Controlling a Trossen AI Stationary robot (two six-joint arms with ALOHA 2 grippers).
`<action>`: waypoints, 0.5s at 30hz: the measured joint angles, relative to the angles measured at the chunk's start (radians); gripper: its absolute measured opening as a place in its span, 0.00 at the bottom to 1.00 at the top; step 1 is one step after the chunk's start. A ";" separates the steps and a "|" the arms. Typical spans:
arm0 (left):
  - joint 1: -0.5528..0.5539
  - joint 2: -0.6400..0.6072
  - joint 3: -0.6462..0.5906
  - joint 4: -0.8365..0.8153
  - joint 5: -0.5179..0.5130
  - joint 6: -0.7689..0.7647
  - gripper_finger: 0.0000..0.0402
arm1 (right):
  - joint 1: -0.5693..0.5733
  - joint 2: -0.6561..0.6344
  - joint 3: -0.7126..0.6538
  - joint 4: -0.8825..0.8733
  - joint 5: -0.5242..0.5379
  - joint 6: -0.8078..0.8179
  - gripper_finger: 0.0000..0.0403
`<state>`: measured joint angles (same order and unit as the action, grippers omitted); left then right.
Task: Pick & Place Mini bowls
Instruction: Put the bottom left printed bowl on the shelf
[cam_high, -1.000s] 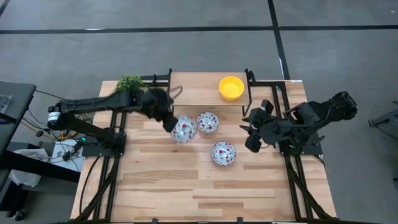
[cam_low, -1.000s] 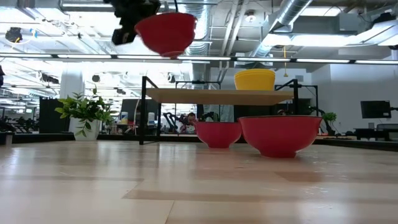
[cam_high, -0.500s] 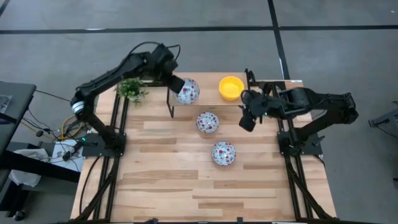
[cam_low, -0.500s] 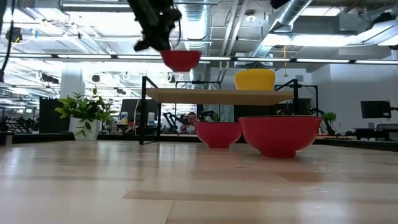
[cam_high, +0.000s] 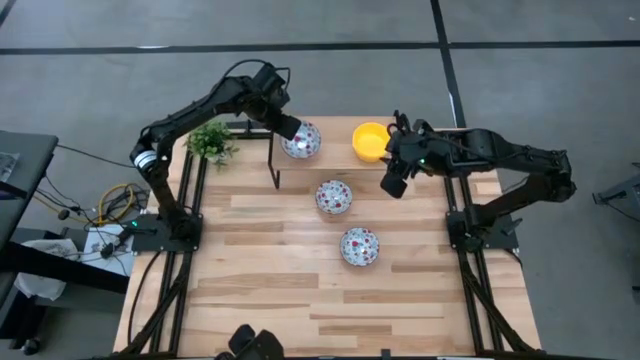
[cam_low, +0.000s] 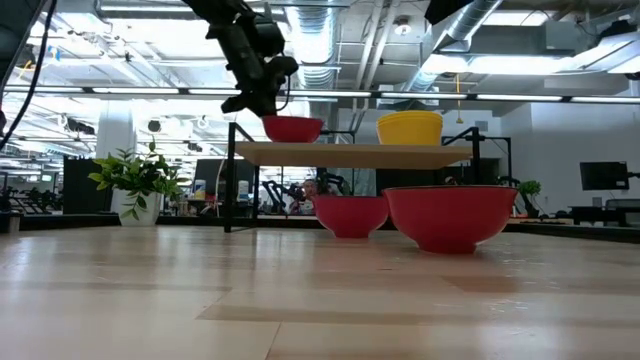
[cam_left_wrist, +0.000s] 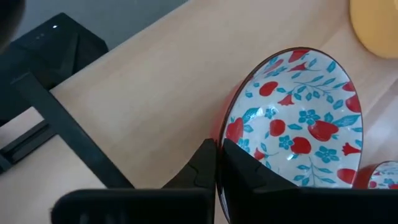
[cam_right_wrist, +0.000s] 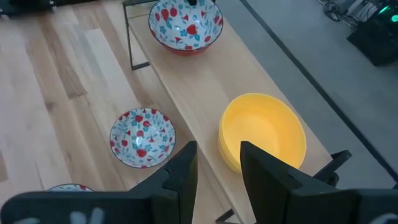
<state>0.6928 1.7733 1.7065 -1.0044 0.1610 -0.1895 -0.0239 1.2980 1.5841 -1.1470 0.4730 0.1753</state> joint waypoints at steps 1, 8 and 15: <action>0.002 0.000 0.000 0.002 -0.002 -0.001 0.02 | 0.000 0.000 0.000 0.005 -0.003 -0.001 0.28; 0.022 0.001 0.000 0.024 -0.033 -0.001 0.07 | 0.000 0.000 0.000 0.005 -0.003 -0.003 0.28; 0.027 0.001 0.000 0.031 -0.033 0.022 0.08 | 0.000 0.000 0.000 0.004 -0.004 -0.003 0.28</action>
<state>0.7201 1.7741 1.7061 -0.9730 0.1276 -0.1672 -0.0235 1.2980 1.5841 -1.1431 0.4691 0.1722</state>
